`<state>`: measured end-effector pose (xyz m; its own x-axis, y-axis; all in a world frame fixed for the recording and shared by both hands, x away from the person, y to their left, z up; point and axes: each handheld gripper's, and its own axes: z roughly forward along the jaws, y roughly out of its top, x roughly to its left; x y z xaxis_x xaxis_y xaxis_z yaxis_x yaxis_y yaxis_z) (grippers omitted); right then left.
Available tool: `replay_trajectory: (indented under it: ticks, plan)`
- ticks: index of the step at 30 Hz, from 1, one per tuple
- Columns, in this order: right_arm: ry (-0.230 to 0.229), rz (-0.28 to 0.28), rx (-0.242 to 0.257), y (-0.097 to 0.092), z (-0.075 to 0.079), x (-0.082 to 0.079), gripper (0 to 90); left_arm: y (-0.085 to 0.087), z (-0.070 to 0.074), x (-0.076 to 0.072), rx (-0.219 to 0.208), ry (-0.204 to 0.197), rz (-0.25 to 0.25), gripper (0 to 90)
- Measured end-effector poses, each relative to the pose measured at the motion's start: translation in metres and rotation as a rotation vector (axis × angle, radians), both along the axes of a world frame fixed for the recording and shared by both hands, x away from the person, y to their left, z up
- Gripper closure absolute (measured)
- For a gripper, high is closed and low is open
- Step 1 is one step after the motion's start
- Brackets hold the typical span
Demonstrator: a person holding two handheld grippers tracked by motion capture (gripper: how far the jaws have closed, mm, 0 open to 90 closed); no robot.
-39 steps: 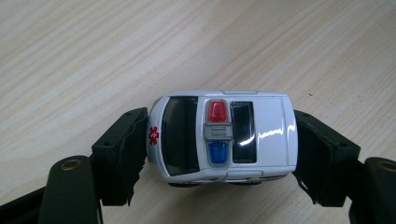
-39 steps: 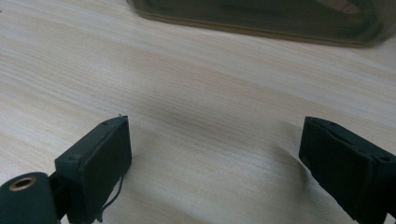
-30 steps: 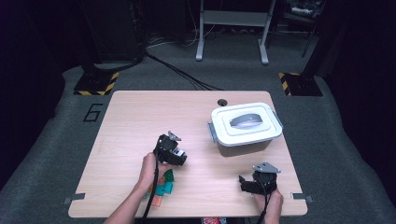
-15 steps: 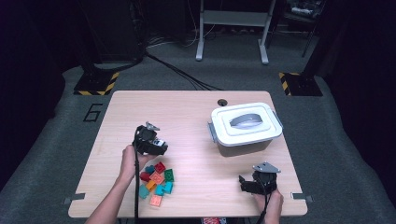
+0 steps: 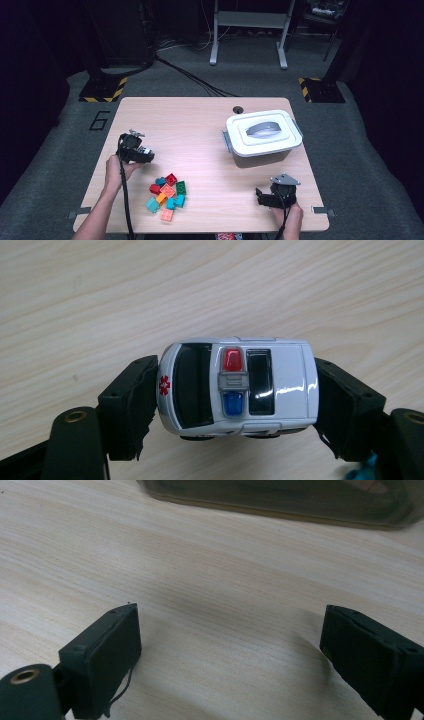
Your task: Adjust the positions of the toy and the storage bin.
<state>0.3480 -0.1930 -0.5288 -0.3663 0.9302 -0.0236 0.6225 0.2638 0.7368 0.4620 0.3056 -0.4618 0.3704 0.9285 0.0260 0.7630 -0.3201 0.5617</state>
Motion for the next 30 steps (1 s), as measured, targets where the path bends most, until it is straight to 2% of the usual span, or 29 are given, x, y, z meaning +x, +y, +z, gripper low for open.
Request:
replay_trajectory:
  ticks: [1, 2, 8, 9, 12, 18, 22, 25, 27, 28, 30]
  plan:
    - [0.0, -0.003, 0.006, 0.0, 0.0, 0.0, 8.6, 0.004, -0.003, 0.0, 0.005, 0.003, 0.003, 25.5]
    - [0.001, 0.001, 0.001, 0.0, 0.0, 0.0, 8.6, 0.009, -0.006, 0.0, 0.007, 0.023, 0.013, 25.5]
    - [0.002, -0.009, 0.011, 0.001, 0.0, 0.0, 8.7, 0.027, -0.022, 0.002, 0.021, 0.056, 0.048, 25.5]
    - [0.003, -0.005, 0.01, 0.001, 0.0, 0.0, 8.7, 0.029, -0.025, 0.003, 0.014, 0.067, 0.058, 25.5]
    - [0.003, -0.005, 0.01, 0.001, 0.0, 0.0, 8.7, 0.034, -0.03, 0.003, 0.002, 0.071, 0.077, 25.5]
    - [0.003, -0.005, 0.011, 0.001, 0.0, 0.0, 8.7, 0.041, -0.04, 0.003, 0.007, 0.082, 0.079, 25.3]
    - [0.003, -0.004, 0.012, 0.001, 0.0, 0.0, 8.7, 0.045, -0.042, 0.001, -0.015, 0.05, 0.078, 25.1]
    - [0.003, -0.002, 0.016, 0.001, 0.0, 0.0, 8.7, 0.048, -0.044, 0.0, -0.053, 0.034, 0.08, 23.7]
    - [0.004, -0.003, 0.012, 0.001, 0.0, 0.0, 8.7, 0.05, -0.043, -0.002, -0.071, 0.026, 0.088, 13.7]
    - [0.004, -0.002, 0.016, 0.001, 0.0, 0.0, 8.7, 0.05, -0.041, -0.005, -0.068, 0.012, 0.089, 14.8]
    - [0.002, 0.004, 0.009, 0.0, 0.0, 0.001, 8.7, 0.052, -0.038, -0.01, -0.066, -0.01, 0.09, 10.1]
